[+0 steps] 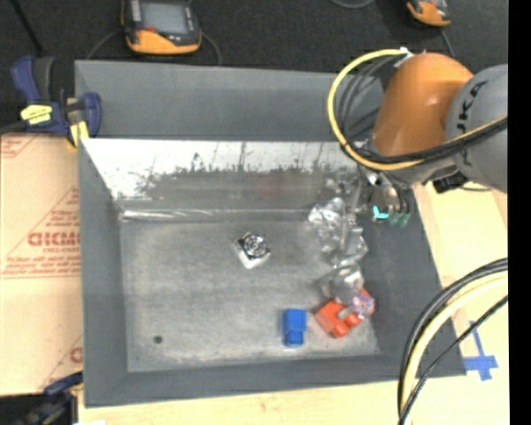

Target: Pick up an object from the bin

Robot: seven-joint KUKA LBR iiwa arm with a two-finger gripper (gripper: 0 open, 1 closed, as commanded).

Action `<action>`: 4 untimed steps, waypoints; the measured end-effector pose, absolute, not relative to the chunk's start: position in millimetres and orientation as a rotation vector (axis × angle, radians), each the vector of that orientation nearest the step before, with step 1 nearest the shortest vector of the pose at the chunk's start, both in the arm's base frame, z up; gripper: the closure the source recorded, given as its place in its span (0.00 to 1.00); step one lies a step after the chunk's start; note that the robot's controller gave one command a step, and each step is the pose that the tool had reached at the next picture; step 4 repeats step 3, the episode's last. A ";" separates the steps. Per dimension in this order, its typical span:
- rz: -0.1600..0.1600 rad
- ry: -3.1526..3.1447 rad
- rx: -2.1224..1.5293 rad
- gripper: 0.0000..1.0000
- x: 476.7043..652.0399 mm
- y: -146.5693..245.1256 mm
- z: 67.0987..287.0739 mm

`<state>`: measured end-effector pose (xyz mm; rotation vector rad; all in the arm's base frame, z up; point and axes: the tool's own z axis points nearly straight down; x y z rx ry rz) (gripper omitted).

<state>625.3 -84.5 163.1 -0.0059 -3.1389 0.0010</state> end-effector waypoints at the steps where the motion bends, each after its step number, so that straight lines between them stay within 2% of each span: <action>1: 0.002 -2.971 1.028 0.00 577.5 -128.3 88.7; 2: 0.002 -2.973 1.029 1.00 578.5 -127.3 90.4; 3: 0.010 -2.957 1.096 1.00 589.7 -113.1 289.9; 4: 0.010 -2.957 1.096 1.00 589.7 -113.1 289.9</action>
Offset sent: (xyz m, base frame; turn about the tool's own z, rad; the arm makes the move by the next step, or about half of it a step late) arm -0.0484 -0.0422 -0.0749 -0.6721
